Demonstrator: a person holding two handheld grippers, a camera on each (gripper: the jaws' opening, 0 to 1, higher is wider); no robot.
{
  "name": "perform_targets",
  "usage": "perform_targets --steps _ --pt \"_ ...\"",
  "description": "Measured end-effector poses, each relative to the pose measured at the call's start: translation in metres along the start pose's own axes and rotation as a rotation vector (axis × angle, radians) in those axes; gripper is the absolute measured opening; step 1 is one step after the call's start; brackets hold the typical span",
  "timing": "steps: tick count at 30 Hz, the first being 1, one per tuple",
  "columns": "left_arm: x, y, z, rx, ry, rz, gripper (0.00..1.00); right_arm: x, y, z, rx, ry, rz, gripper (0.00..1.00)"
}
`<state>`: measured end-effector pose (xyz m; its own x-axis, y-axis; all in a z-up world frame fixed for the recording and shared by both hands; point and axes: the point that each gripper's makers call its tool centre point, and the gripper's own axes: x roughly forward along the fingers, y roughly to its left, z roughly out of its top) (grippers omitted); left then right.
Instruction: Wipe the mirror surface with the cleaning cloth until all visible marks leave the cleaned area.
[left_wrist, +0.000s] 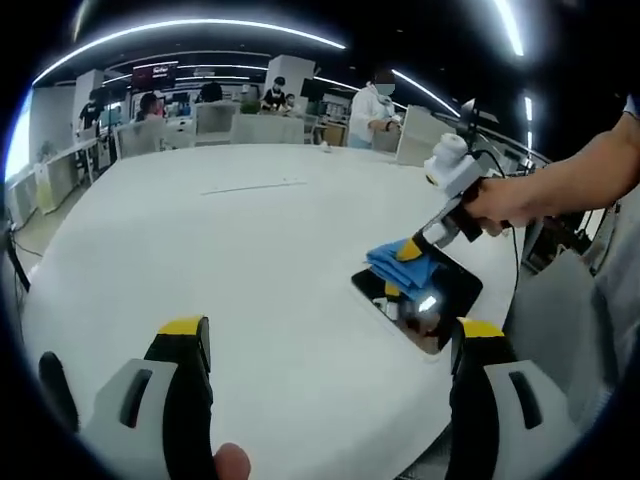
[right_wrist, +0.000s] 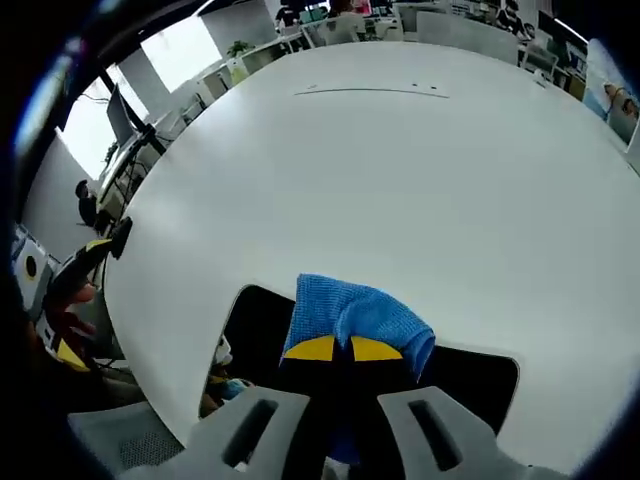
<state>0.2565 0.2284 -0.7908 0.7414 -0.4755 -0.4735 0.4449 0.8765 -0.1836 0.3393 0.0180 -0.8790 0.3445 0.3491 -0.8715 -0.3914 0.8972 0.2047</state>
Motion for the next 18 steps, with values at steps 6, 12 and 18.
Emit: perform_targets --steps 6,12,18 --pt "0.0023 0.0012 0.0055 -0.010 -0.016 -0.001 0.99 0.0021 -0.0014 0.0038 -0.001 -0.003 -0.001 0.00" --pt "0.0049 0.0039 0.0051 -0.009 -0.014 -0.003 0.99 0.0011 -0.0018 0.0031 -0.007 -0.006 0.008 0.00" --pt "0.0038 0.0020 0.0063 -0.012 -0.014 -0.006 0.99 0.0013 -0.0024 0.0023 -0.003 -0.006 0.009 0.00"
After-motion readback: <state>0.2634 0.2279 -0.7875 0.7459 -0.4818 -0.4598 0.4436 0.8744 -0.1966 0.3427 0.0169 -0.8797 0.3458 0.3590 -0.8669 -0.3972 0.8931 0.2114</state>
